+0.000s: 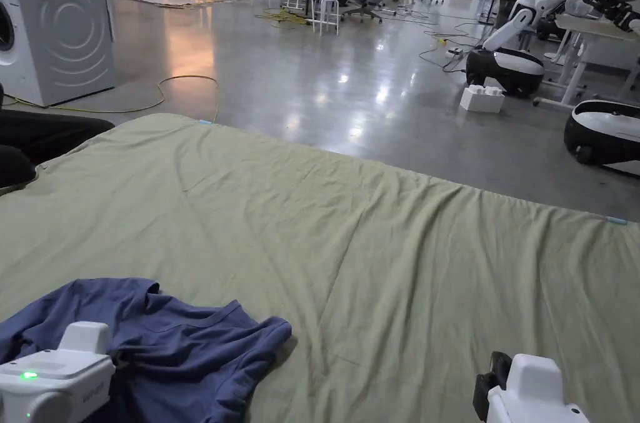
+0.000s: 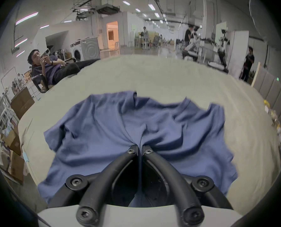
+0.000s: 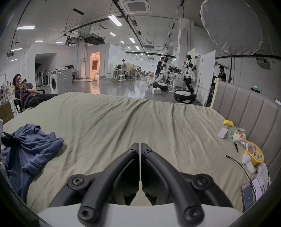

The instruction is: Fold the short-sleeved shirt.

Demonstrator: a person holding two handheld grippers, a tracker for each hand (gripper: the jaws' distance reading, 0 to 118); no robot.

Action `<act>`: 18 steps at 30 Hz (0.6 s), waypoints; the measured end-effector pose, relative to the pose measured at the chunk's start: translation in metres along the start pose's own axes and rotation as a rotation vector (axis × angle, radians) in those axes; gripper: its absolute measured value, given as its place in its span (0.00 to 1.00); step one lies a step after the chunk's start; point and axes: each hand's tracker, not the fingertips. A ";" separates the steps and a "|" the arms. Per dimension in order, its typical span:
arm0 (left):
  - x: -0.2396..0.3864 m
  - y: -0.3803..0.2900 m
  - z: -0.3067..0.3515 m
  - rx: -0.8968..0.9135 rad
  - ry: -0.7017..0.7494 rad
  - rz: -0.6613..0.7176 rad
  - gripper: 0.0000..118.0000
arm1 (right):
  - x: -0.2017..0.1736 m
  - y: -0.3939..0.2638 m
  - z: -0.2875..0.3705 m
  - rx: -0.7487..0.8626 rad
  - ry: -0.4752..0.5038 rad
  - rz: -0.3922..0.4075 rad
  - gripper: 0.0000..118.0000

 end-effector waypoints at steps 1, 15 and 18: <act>0.000 0.001 0.000 0.004 0.001 0.000 0.03 | 0.002 0.001 0.001 0.011 -0.010 -0.007 0.02; 0.092 0.117 0.101 0.416 -0.193 -0.089 0.03 | 0.054 0.022 0.020 0.093 -0.097 -0.068 0.02; 0.109 0.130 0.110 0.461 -0.241 -0.107 0.03 | 0.066 0.021 0.024 0.104 -0.116 -0.081 0.02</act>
